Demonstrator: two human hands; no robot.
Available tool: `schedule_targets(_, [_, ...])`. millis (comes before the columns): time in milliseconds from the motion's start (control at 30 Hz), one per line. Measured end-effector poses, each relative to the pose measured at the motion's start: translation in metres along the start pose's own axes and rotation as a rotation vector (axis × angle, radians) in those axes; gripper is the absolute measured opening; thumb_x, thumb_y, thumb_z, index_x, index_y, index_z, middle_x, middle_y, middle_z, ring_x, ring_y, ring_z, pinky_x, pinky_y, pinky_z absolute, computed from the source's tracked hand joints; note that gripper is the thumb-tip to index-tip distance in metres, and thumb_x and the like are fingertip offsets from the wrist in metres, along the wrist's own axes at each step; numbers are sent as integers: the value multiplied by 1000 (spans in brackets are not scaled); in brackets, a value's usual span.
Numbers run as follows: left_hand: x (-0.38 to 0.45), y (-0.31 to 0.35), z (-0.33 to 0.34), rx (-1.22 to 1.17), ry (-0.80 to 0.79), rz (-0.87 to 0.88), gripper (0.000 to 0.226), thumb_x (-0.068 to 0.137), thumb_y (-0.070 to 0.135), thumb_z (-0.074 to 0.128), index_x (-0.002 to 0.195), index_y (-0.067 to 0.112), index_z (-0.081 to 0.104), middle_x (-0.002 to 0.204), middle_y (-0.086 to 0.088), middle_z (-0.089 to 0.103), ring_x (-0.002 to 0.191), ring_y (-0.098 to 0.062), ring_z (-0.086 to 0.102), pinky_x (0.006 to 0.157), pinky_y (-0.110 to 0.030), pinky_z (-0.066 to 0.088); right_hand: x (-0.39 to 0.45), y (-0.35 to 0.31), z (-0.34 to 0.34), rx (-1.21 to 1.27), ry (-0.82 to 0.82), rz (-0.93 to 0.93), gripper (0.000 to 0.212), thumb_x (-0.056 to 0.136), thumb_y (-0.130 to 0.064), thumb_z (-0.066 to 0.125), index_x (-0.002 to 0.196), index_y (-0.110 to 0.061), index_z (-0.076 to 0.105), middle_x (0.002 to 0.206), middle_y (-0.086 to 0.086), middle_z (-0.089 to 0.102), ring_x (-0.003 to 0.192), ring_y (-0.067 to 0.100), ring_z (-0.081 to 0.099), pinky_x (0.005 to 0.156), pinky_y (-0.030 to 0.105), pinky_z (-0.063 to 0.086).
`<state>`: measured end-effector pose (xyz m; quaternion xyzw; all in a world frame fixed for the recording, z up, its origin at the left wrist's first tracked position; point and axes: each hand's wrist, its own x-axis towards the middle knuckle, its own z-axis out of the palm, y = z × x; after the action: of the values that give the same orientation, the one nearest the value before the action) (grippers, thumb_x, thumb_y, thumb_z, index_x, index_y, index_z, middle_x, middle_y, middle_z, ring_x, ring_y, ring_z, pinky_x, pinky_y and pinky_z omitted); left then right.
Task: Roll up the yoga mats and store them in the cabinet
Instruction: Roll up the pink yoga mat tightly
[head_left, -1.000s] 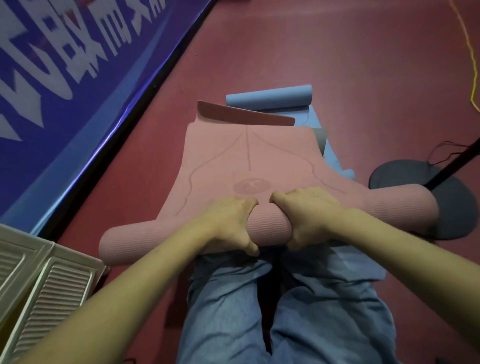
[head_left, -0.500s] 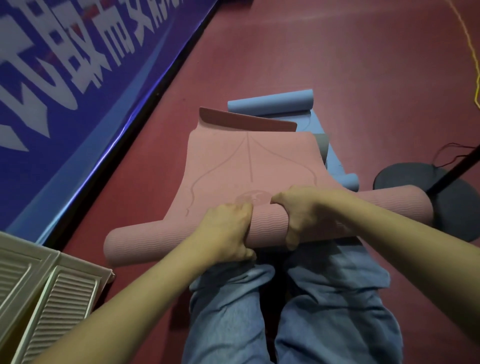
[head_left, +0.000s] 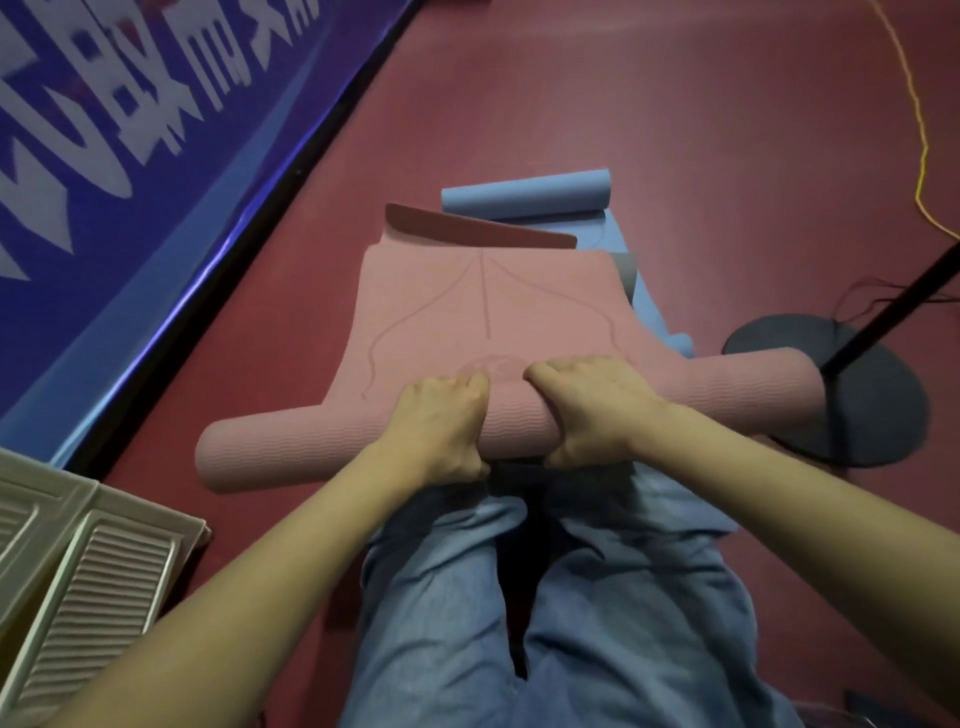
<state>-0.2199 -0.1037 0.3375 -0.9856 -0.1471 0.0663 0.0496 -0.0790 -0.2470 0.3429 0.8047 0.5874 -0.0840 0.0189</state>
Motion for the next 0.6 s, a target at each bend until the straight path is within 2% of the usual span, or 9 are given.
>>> schedule_targets(133, [-36,23,4,-19,25,18,61,56,40,82,106,13,58,100,-9,70,89,-35,68,72,-38,50,-38,-16,10,11,47,19,68,58,-51,74,114,-22,49,111,-2,63,99,30,65,73,38,52])
schedule_targets(233, [-54,32,-5,6,4,25,64,58,45,80,110,15,58,101,-5,70,90,-32,69,69,-35,46,-53,-23,2,37,-13,10,71,54,-53,74,115,-23,53,109,-3,65,96,29,65,74,38,53])
schedule_targets(300, [-63,32,-10,8,-68,43,63,63,52,77,110,20,50,107,-1,68,96,-29,68,69,-34,41,-58,-26,-5,77,-90,1,76,50,-58,76,115,-25,55,105,-4,68,93,27,66,74,37,54])
schedule_targets(400, [-66,33,-16,-18,-198,77,65,58,60,76,101,23,42,104,0,67,92,-28,67,68,-33,45,-65,-29,-8,124,-232,-2,79,48,-62,81,115,-28,57,100,-3,69,91,25,66,71,33,51])
schedule_targets(533, [-42,23,-22,-125,-338,58,76,48,63,80,108,23,58,97,-3,68,85,-28,65,72,-37,57,-49,-20,-18,197,-315,27,79,50,-61,85,116,-29,56,108,-2,68,95,24,63,72,33,47])
schedule_targets(600, [-30,16,-25,-180,-388,48,76,47,61,85,108,23,60,95,0,67,83,-25,65,73,-39,58,-45,-24,-16,121,-257,-15,82,53,-58,85,120,-27,49,115,-2,64,101,25,62,75,35,47])
